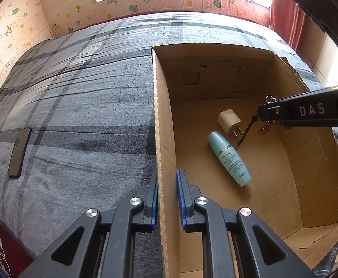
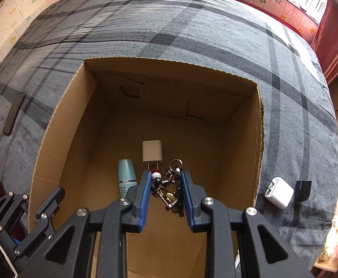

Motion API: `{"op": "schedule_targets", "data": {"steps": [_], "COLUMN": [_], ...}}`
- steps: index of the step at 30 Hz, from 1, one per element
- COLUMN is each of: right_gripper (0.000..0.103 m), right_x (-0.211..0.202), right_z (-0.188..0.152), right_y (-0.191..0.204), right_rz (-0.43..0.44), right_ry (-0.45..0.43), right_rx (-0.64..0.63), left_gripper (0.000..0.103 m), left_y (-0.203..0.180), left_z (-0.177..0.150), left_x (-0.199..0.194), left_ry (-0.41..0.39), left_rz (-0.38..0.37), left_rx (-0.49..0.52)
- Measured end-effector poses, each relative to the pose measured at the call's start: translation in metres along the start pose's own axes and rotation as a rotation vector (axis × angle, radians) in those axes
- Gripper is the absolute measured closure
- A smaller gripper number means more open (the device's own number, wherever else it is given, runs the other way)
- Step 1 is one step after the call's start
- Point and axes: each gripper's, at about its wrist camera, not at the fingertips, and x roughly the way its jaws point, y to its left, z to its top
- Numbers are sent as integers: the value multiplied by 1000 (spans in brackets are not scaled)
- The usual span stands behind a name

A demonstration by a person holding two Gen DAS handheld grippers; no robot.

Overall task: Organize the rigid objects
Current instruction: 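Lift the keys with the right gripper and carry them over the box, then open the right gripper to drop the keys into the box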

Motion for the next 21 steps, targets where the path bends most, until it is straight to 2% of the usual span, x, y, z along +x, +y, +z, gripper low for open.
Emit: {"op": "schedule_targets", "data": {"steps": [12,21], "right_gripper": [76,75], "right_x": [36,51], "right_z": [0,4], "right_y": [7,-4], "right_rz": [6,19], "right_ry": [68,90], "right_rx": [0,7], "left_gripper": [87,87], "left_y": [1,1], "left_z": [0,0], "left_x": [0,0], "left_ry": [0,-1], "left_rz": [1,3], "left_rx": [2,4]}}
